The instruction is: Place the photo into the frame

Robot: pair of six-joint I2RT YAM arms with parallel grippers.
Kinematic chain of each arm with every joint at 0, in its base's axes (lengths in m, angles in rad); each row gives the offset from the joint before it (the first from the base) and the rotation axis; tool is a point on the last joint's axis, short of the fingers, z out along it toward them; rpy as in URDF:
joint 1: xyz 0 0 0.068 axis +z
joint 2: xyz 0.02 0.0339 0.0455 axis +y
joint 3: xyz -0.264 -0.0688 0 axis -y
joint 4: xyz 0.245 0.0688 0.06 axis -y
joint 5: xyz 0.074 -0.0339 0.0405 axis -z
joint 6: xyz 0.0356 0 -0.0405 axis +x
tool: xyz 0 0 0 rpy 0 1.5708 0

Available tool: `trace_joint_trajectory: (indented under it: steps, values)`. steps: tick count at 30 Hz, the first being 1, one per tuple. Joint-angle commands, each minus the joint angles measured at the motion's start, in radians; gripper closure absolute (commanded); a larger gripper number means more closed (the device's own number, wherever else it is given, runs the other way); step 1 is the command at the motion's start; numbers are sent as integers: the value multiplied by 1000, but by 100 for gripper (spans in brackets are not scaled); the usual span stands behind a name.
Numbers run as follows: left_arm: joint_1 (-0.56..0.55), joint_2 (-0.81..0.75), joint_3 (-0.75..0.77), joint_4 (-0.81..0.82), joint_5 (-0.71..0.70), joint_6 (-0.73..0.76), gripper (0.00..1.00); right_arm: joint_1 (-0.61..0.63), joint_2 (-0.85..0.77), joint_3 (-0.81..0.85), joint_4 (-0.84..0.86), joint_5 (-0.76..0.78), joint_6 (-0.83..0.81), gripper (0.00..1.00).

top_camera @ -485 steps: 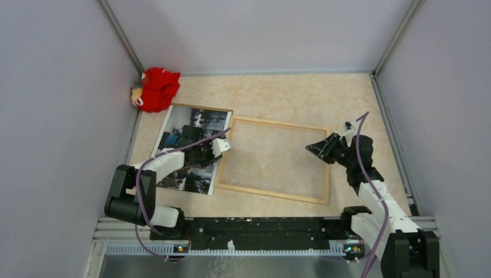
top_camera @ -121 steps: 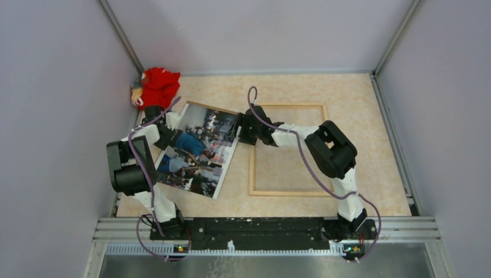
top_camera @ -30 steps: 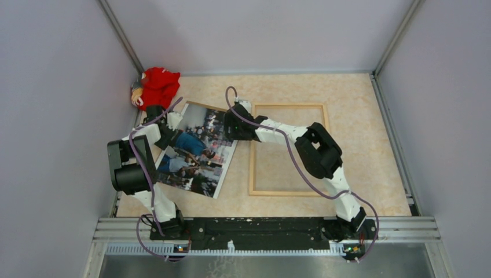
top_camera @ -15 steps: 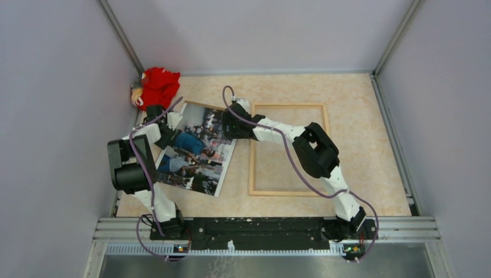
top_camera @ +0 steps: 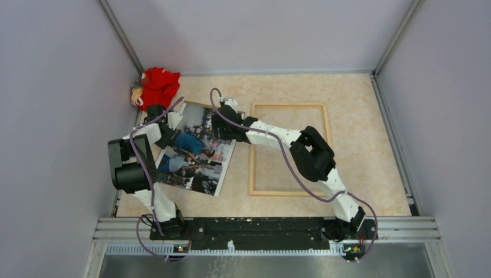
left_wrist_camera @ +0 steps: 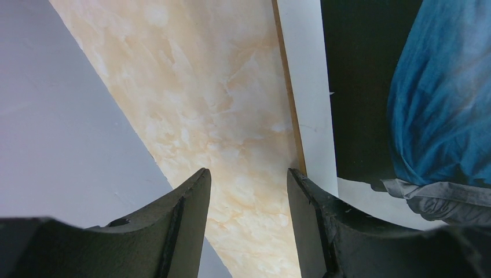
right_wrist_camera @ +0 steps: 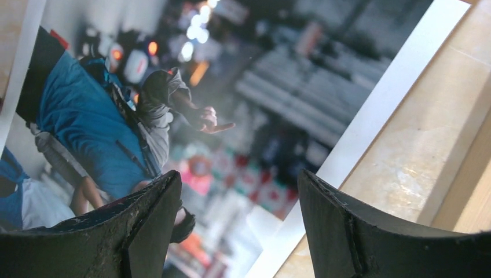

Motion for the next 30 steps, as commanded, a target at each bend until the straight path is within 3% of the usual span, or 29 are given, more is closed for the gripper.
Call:
trace_joint_trajectory:
  steps: [1, 3, 9, 17, 25, 30]
  values:
    - [-4, 128, -83, -112, 127, -35, 40, 8, -39, -33, 114, -26, -5, 27]
    - [-4, 129, -83, -114, 125, -33, 40, 8, -70, -83, 150, -33, 7, 27]
    - [1, 115, -64, -125, 126, -35, 40, -25, -35, -34, -2, 63, 38, 25]
    - [39, 55, 181, -294, 294, -105, 40, -75, -36, -126, 33, 27, 90, 24]
    - [13, 140, 161, -187, 255, -144, 41, -75, -39, -167, 66, -34, 119, 24]
    - [14, 73, 127, -144, 254, -151, 41, -74, -52, -197, 93, -62, 127, 24]
